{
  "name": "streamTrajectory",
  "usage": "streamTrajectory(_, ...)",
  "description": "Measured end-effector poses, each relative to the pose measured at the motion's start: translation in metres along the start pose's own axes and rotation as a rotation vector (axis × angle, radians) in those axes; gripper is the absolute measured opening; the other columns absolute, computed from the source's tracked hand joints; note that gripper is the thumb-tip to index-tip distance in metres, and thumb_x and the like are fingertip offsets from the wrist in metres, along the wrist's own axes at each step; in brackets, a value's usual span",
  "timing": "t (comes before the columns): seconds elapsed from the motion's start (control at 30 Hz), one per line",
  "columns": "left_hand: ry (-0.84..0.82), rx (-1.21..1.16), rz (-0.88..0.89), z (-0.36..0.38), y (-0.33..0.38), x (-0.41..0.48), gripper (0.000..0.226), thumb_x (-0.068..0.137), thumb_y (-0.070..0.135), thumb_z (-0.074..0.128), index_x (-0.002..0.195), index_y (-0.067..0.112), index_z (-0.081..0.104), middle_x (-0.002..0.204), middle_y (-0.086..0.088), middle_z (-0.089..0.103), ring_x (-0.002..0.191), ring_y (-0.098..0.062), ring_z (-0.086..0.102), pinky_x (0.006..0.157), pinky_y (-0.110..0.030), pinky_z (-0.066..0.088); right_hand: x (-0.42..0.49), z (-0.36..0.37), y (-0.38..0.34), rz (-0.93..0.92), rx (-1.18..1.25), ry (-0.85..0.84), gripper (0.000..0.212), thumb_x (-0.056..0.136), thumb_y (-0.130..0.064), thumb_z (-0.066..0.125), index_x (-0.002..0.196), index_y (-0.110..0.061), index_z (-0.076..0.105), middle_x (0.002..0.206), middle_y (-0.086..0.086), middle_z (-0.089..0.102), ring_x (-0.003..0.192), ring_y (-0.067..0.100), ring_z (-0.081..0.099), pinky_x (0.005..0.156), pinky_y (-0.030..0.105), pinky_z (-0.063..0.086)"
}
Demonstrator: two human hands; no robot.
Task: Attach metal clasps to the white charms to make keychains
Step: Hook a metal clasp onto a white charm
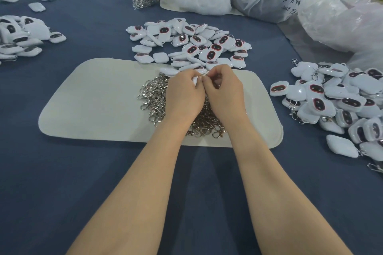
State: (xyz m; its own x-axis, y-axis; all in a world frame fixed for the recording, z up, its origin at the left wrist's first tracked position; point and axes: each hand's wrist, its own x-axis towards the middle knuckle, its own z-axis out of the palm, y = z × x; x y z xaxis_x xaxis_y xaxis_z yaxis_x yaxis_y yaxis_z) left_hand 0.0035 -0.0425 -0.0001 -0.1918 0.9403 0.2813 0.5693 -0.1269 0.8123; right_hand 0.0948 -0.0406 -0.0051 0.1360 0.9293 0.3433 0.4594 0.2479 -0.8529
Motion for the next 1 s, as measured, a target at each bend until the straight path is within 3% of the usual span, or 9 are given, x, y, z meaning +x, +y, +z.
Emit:
streamTrajectory(0.27, -0.01, 0.006, -0.012, -0.0001, -0.0015, 0.0011, 0.02, 0.094, 0.017, 0.049, 0.096, 0.014, 0.069, 0.083, 0.005, 0.058, 0.076, -0.013, 0.052, 0.064, -0.02, 0.032, 0.0001, -0.0007, 0.0021, -0.019, -0.011, -0.025, 0.011, 0.09, -0.009, 0.059, 0.088, -0.015, 0.05, 0.078, -0.014, 0.054, 0.069, -0.006, 0.05, 0.067, 0.007, 0.04)
streamTrajectory(0.37, -0.007, -0.009, -0.005, 0.0003, -0.0017, 0.0012, 0.021, 0.095, 0.018, 0.049, 0.097, 0.014, 0.069, 0.085, 0.005, 0.059, 0.077, -0.012, 0.052, 0.066, -0.021, 0.033, -0.0011, 0.0002, 0.0013, -0.021, 0.018, 0.003, 0.012, 0.09, -0.009, 0.059, 0.088, -0.015, 0.049, 0.079, -0.013, 0.053, 0.068, -0.01, 0.049, 0.065, 0.005, 0.039)
streamTrajectory(0.73, 0.021, -0.004, 0.015, 0.0003, -0.002, 0.0023, 0.021, 0.094, 0.018, 0.05, 0.098, 0.012, 0.07, 0.085, 0.004, 0.061, 0.075, -0.012, 0.05, 0.06, -0.016, 0.029, -0.0024, 0.0011, -0.0007, -0.02, 0.015, 0.044, 0.011, 0.089, -0.008, 0.06, 0.087, -0.015, 0.052, 0.077, -0.013, 0.055, 0.065, -0.008, 0.051, 0.065, 0.006, 0.04)
streamTrajectory(0.9, 0.019, 0.02, 0.024, -0.0005, -0.0025, 0.0019, 0.02, 0.093, 0.016, 0.05, 0.095, 0.012, 0.069, 0.08, 0.004, 0.057, 0.073, -0.013, 0.05, 0.059, -0.017, 0.027, -0.0023, 0.0026, 0.0004, -0.019, -0.01, 0.025, 0.011, 0.089, -0.007, 0.06, 0.087, -0.015, 0.052, 0.078, -0.008, 0.056, 0.07, 0.004, 0.052, 0.066, 0.009, 0.041)
streamTrajectory(1.0, 0.004, 0.017, 0.023, -0.002, -0.0028, 0.0015, 0.019, 0.093, 0.016, 0.05, 0.092, 0.012, 0.069, 0.078, 0.004, 0.056, 0.071, -0.013, 0.049, 0.057, -0.017, 0.027, -0.003, 0.0026, 0.0008, -0.057, -0.056, 0.008, 0.01, 0.089, -0.006, 0.058, 0.085, -0.013, 0.051, 0.081, 0.001, 0.059, 0.074, 0.016, 0.054, 0.067, 0.017, 0.043)
